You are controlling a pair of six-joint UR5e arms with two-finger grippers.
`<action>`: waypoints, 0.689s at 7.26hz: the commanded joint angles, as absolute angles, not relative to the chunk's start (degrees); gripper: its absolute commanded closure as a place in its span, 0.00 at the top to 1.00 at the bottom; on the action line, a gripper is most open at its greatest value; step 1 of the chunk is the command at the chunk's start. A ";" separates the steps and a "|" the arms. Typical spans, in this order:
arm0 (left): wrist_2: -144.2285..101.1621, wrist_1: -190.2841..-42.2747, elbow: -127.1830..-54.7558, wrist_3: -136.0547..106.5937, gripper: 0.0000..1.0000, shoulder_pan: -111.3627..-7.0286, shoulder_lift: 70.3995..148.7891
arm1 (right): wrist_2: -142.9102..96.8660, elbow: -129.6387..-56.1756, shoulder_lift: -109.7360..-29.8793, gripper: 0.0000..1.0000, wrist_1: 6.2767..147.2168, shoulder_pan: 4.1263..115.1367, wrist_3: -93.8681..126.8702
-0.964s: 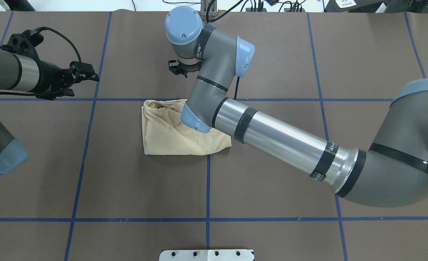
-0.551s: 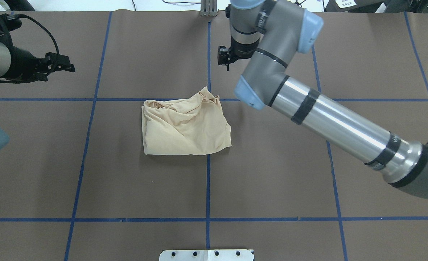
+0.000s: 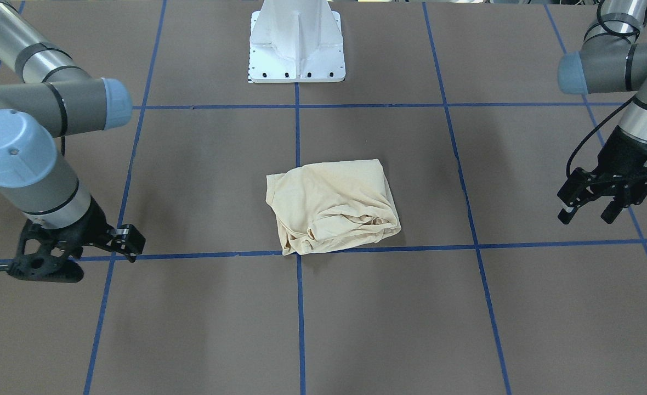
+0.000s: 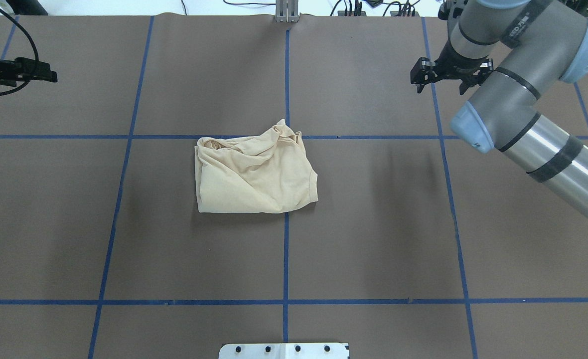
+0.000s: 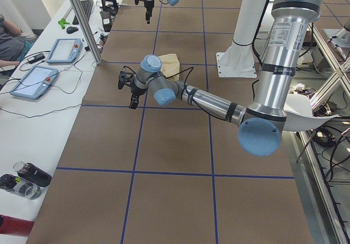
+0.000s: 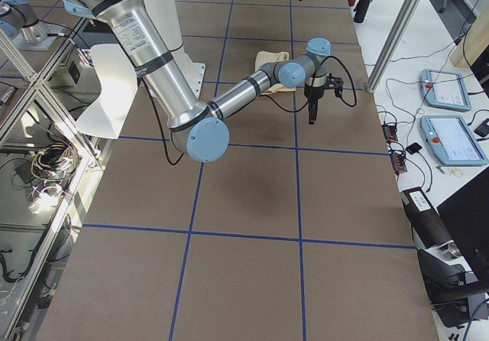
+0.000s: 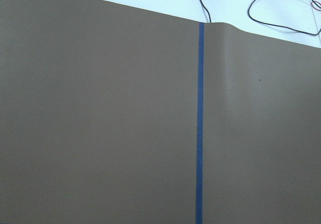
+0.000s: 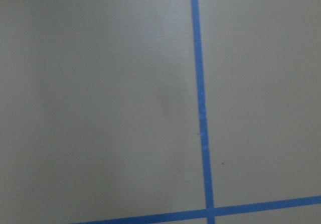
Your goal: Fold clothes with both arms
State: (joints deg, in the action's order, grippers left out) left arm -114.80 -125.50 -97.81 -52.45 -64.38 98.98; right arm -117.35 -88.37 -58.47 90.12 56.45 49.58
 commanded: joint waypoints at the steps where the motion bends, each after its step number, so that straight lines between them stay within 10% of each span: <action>1: -112.43 -125.51 -93.90 -50.71 1.00 -64.87 98.35 | -117.42 -88.95 -62.12 1.00 90.00 58.70 49.31; 5: -116.10 -108.53 -94.57 -16.45 1.00 -75.10 97.12 | -123.19 -88.94 -70.90 1.00 90.70 67.57 25.35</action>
